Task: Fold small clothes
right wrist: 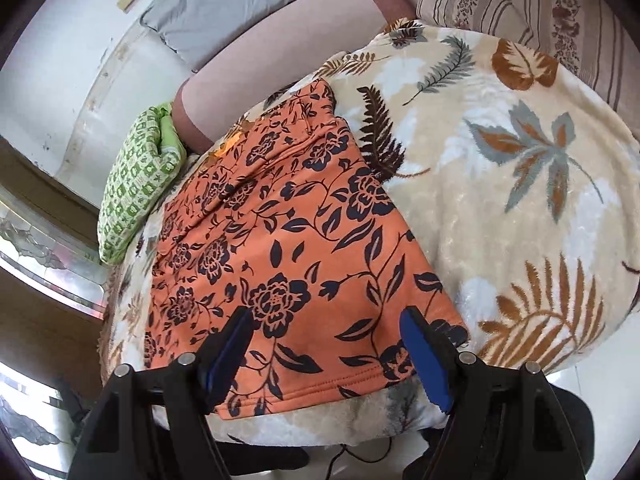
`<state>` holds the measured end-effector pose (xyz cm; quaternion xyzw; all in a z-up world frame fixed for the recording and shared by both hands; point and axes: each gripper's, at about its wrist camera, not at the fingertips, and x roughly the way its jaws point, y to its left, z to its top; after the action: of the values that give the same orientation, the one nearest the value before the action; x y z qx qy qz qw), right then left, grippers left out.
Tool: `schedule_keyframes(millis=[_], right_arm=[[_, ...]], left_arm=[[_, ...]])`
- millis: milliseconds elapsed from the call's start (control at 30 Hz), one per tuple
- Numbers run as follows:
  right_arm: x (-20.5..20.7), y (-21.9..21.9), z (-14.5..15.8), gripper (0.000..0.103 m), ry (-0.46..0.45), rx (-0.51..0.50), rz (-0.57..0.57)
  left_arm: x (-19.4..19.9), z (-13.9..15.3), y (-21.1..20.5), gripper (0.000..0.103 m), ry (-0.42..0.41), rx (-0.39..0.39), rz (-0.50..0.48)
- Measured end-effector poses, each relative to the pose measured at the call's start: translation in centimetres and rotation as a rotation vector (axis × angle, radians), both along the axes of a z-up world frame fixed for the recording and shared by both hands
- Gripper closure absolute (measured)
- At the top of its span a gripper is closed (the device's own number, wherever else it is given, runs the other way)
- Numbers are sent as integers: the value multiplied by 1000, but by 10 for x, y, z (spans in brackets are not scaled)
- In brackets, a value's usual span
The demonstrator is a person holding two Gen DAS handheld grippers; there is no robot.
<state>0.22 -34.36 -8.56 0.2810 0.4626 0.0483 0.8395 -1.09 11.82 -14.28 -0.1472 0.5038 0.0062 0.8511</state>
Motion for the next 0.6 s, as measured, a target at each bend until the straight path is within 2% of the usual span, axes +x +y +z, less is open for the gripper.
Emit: schedule_keyframes(millis=[133,600], right_arm=[[0,2,-5,25,9,-11,9],[3,5,-9,25,25,-17,2]], left_arm=[[3,-8,-8,22,55,101,-1],[5,-7,-19,22,61,167,-25]])
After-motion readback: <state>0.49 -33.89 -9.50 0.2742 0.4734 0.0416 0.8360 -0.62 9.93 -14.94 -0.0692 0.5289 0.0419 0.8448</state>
